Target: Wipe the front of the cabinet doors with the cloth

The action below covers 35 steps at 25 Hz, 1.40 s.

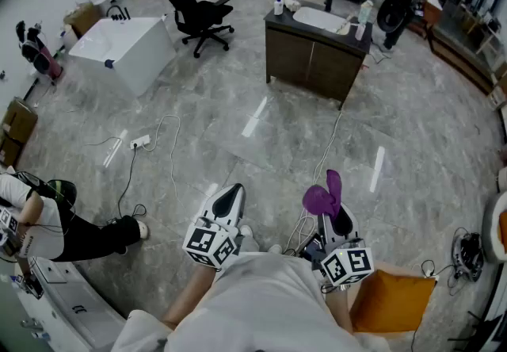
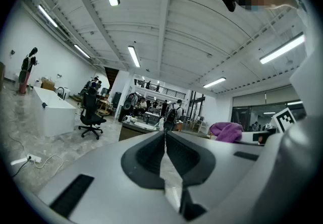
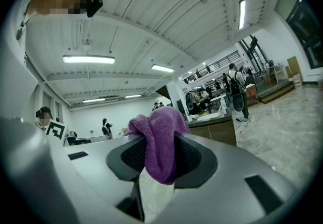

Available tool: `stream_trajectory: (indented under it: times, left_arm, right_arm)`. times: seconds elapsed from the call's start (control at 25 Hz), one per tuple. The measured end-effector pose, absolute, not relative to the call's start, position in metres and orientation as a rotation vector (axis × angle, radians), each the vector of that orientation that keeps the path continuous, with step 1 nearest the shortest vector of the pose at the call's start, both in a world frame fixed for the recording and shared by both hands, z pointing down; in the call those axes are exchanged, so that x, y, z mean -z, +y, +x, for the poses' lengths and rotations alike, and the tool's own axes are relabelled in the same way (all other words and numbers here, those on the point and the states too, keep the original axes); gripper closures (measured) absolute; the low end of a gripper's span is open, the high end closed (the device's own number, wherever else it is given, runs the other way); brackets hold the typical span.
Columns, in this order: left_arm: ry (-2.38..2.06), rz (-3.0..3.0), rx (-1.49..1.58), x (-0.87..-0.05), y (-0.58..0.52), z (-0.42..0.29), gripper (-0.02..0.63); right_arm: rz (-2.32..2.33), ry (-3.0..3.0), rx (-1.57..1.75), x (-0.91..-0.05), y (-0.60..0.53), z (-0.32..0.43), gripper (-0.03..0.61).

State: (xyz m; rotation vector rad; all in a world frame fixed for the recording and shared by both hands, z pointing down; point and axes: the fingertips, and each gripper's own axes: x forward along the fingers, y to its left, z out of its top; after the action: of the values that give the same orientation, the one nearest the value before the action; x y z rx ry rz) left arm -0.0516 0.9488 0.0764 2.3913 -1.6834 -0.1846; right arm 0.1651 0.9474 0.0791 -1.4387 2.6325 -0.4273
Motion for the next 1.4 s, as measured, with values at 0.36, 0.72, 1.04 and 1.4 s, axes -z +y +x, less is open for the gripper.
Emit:
stream_trajectory:
  times: [0.36, 0.72, 1.04, 1.4]
  left_arm:
    - [-1.651, 2.396, 0.194, -0.083, 0.955, -0.042, 0.597]
    - [-1.620, 2.407, 0.193, -0.083, 0.953, -0.035, 0.597]
    - [-1.633, 2.369, 0.192, -0.090, 0.952, -0.038, 0.597]
    - [-1.617, 2.341, 0.191, -0.103, 0.893, -0.057, 0.597]
  right_arm:
    - [-1.457, 2.644, 0.416, -0.083, 0.957, 0.174, 0.443]
    - [-1.477, 2.650, 0.406, -0.081, 0.961, 0.178, 0.445]
    - [-1.531, 2.538, 0.525, -0.091, 0.953, 0.200, 0.443]
    - [-1.570, 2.497, 0.552, -0.100, 0.902, 0.196, 0.443]
